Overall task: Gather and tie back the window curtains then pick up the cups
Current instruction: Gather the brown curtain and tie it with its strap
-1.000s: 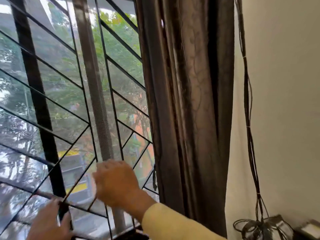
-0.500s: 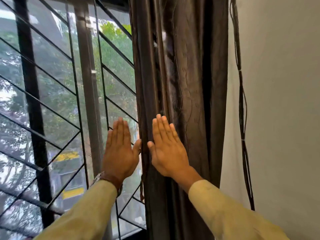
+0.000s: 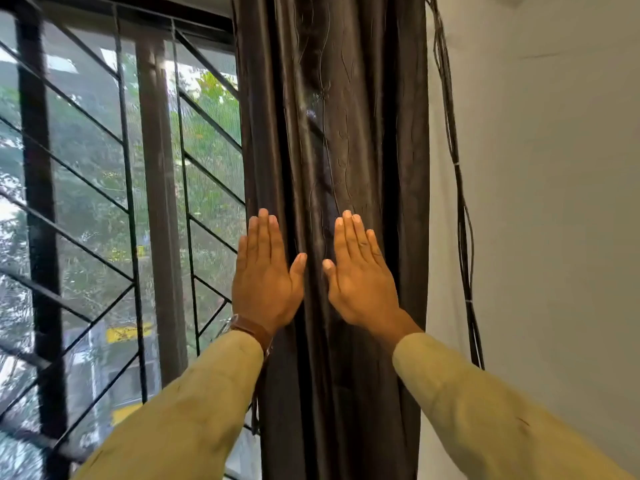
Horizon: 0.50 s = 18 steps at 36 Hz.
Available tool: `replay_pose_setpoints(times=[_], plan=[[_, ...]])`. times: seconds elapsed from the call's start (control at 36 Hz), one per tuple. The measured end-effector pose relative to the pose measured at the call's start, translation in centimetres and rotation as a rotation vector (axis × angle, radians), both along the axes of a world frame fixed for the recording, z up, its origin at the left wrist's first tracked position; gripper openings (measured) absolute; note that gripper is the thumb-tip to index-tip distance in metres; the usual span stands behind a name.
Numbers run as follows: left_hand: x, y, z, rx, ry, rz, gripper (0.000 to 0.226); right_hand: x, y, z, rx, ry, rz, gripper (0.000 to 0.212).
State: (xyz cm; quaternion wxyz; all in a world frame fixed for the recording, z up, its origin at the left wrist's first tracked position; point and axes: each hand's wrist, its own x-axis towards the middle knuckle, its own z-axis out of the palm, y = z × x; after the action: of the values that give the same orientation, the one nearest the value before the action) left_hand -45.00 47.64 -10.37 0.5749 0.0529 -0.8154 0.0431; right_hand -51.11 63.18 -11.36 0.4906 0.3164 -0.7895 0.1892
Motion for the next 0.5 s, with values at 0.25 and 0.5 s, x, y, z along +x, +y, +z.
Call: replay_pose_setpoints(times=[0.25,0.5], plan=[[-1.3,-0.1,2.7,0.036,0.048,-0.026,0.074,-2.2,1.3,1.4,-0.045,0.016,-0.057,0.065],[-3.5,-1.1,6.0,0.109,0.094,-0.124,0.079,-7.1,3.8,3.2,-0.153,-0.079,-0.107,0.067]])
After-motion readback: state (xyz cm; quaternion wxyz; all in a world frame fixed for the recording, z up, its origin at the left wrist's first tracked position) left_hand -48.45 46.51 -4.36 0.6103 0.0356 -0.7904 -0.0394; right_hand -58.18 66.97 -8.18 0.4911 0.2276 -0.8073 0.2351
